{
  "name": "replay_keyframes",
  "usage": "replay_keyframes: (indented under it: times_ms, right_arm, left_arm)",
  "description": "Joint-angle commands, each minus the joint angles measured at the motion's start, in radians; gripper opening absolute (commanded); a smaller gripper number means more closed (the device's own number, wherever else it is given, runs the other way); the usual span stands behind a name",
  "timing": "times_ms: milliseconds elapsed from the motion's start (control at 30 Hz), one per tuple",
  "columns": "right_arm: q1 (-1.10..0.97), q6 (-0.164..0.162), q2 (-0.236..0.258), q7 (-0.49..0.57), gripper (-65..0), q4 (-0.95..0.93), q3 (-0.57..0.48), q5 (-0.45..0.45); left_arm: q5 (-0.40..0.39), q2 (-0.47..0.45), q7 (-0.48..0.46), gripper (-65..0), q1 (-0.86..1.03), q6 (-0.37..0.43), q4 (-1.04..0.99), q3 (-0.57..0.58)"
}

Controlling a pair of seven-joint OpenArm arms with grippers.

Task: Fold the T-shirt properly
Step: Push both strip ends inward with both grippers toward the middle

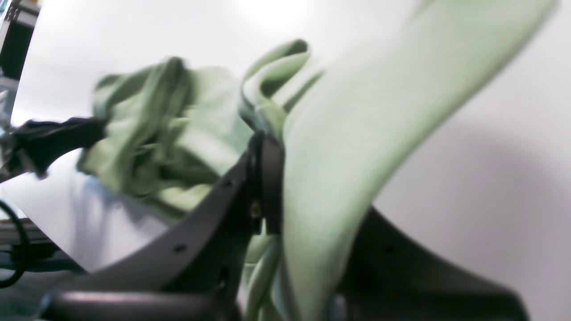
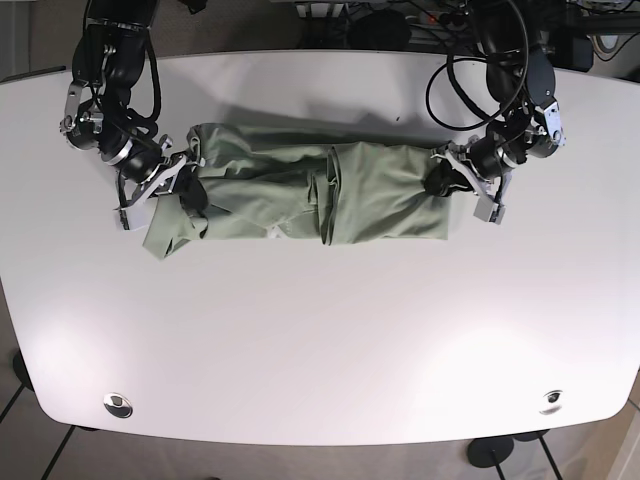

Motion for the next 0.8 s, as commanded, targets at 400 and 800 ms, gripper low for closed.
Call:
replay_keyframes:
  times_ms: [400,800]
  right_arm:
    - [0.112,-0.053,-0.120,0.016,-63.4,0.175,-0.403,0.024]
    - [0.229,-0.052,-0.238,0.102,-56.4,-0.147,-0.509,-0.303]
  left_arm:
    - [0.068,0.078,0.050,-60.7,0.002,0.042,-0.023,0.168]
    - [0.064,0.101,0.052,-60.7,0.002,0.042,-0.020,0.173]
